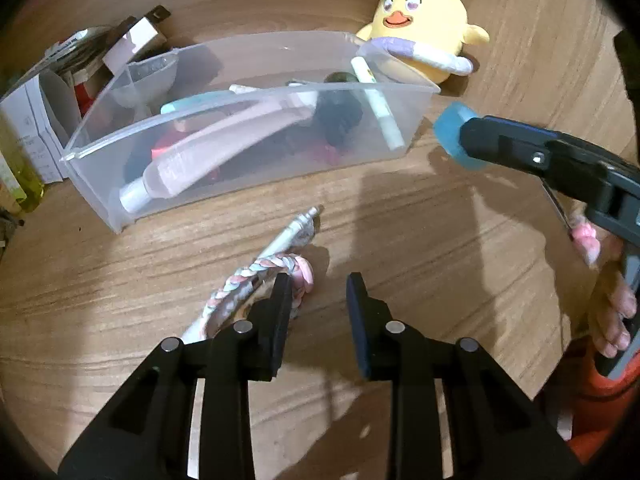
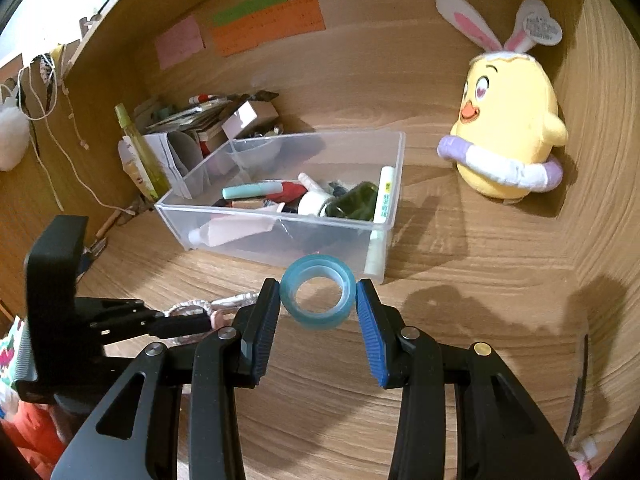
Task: Organize objects
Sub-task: 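Grasp the pink braided bracelet with the left tool while the right lifts the tape roll, then carry the bracelet over the bin with the left tool while the right carries the tape roll there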
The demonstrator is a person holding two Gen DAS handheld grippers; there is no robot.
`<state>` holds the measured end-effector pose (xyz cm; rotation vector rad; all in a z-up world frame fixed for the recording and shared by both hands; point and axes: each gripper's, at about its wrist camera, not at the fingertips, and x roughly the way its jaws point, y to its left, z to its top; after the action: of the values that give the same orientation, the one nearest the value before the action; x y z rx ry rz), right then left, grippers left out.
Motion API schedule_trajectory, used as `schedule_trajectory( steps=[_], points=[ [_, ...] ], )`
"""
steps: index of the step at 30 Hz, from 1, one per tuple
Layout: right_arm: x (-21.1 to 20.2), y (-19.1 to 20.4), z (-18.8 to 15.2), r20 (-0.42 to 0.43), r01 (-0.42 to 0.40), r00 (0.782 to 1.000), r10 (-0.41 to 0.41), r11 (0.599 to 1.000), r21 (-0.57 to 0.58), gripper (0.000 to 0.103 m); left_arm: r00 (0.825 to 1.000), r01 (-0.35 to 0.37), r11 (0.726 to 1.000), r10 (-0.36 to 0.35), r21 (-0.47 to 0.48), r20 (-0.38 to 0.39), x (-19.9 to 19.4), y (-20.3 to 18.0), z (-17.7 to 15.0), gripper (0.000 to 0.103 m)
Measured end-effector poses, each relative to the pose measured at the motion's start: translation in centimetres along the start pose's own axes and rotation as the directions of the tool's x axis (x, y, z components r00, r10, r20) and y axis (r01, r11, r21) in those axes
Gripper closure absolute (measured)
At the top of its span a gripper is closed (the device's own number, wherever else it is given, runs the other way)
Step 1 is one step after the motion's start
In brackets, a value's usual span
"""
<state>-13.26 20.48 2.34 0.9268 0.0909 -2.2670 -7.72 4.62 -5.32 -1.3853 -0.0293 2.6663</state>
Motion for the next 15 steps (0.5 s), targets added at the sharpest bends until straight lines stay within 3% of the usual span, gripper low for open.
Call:
schedule_trajectory(
  steps=[2, 10, 13, 15],
  points=[
    [-0.2, 0.2, 0.2, 0.010, 0.010, 1.000, -0.009, 1.000, -0.012, 0.067, 1.000, -0.015, 1.000, 0.015, 0.009, 0.003, 0.2, -0.1, 0.1, 0.082],
    [-0.2, 0.7, 1.2, 0.035, 0.028, 0.999, -0.026, 0.999, -0.045, 0.067, 1.000, -0.017, 0.999, 0.017, -0.028, -0.002, 0.8, 0.5, 1.0, 0.082],
    [0.1, 0.6, 2.0, 0.043, 0.037, 0.998, -0.035, 0.998, -0.049, 0.067, 1.000, -0.025, 0.999, 0.025, -0.032, 0.001, 1.3, 0.5, 1.1, 0.092],
    [0.3, 0.4, 2.5, 0.047, 0.045, 0.998, -0.043, 0.998, -0.047, 0.067, 1.000, -0.013, 0.999, 0.014, -0.042, 0.011, 1.2, 0.7, 1.1, 0.092]
  ],
)
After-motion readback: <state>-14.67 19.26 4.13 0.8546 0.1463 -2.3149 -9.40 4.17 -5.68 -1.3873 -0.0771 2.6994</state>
